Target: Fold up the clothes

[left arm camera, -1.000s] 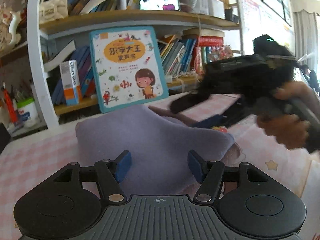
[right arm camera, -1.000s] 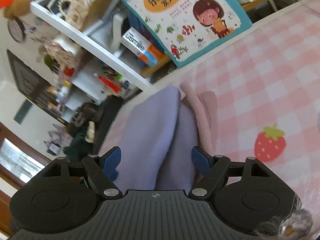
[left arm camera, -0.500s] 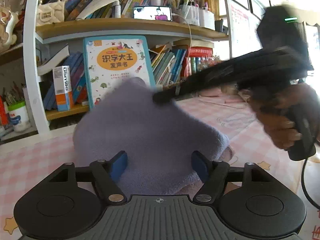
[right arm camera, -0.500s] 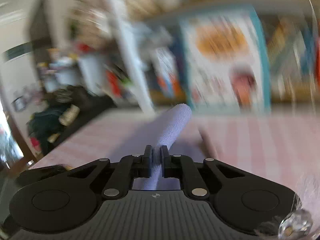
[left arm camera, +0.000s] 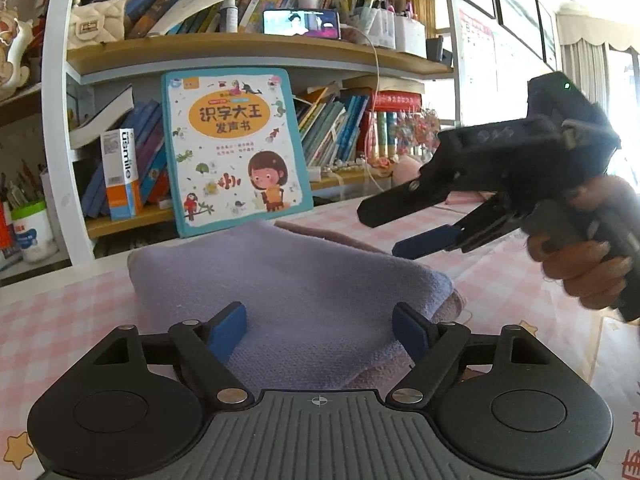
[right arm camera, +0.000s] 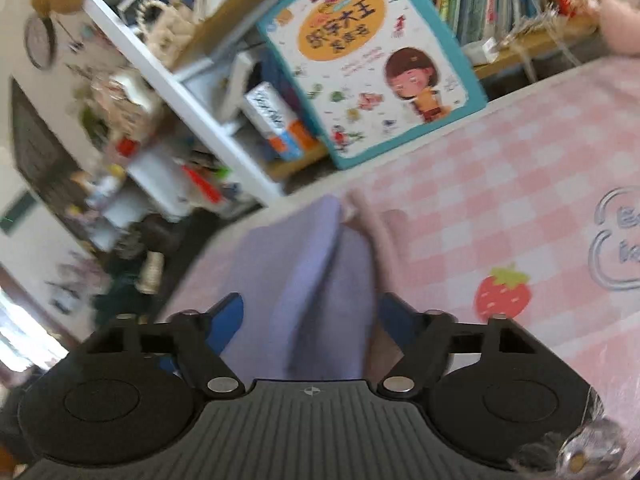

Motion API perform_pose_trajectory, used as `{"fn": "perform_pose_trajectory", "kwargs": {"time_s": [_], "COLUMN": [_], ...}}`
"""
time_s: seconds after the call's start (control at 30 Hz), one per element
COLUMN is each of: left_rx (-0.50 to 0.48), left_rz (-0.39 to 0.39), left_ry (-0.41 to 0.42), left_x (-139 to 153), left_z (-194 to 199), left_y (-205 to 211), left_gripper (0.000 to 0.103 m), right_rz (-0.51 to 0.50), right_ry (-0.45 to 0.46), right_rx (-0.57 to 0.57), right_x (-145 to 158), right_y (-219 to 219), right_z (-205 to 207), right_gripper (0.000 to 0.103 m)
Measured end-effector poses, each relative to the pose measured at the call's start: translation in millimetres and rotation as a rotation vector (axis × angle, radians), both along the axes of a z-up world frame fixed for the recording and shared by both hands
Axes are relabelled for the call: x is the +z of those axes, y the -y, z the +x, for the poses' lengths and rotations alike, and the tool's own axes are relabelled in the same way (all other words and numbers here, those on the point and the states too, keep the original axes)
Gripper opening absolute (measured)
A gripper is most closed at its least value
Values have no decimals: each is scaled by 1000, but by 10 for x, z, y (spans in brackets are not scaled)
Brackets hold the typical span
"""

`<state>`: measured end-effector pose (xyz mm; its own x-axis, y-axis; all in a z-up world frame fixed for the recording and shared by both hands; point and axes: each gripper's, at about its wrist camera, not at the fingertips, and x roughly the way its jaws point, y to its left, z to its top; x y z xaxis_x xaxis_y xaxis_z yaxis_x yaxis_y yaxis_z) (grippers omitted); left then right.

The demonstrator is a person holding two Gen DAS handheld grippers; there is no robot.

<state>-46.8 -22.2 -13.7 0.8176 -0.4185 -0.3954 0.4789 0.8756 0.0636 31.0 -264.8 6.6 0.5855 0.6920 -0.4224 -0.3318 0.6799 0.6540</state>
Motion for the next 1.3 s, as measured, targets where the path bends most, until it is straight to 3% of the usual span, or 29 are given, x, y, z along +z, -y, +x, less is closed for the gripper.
{"fn": "perform_pose_trajectory", "kwargs": {"time_s": [0.07,0.17,0.23,0.27,0.3,0.33,0.43,0.53,0.67,0.73,0.9,1.07,1.17,1.23,1.3], "left_rx": [-1,2,5,6,8,9,5,-10,-21,-28,-3,115,197,250,280], "left_rz": [9,23,43,55,67,76,44,-29,23,29,-165,-374,-394,-397,-408], "left_ry": [2,5,7,9,12,15,21,-5,6,19,14,-22,-66,-94,-126], "left_x": [-4,-9,-16,-20,-24,-27,-17,1,2,26,216,351,296,249,192], "left_z": [-5,-11,-13,-15,-18,-22,-41,-24,-36,-78,-161,-93,0,56,78], "left_y": [15,38,71,90,108,123,71,-31,38,33,-298,-723,-836,-891,-910], "left_gripper": [85,86,88,89,90,91,92,92,92,92,92,92,92,92,92], "right_rz": [-10,-117,-213,-261,-290,-292,-376,-388,-307,-252,-325,-450,-484,-432,-375], "right_ry": [-35,-36,21,50,86,123,301,352,145,107,163,418,328,203,185], "right_rx": [15,33,39,41,54,78,90,74,35,36,53,37,32,23,7], "right_x": [7,-13,9,20,49,100,301,314,-53,-88,-11,307,208,16,-32], "right_y": [-45,-221,-355,-422,-471,-505,-605,-609,-457,-362,-438,-606,-641,-553,-464], "right_z": [-10,-49,-126,-164,-208,-261,-542,-660,-345,-281,-324,-612,-486,-334,-305], "right_gripper": [74,70,57,42,18,14,13,13,14,15,16,14,14,15,18]}}
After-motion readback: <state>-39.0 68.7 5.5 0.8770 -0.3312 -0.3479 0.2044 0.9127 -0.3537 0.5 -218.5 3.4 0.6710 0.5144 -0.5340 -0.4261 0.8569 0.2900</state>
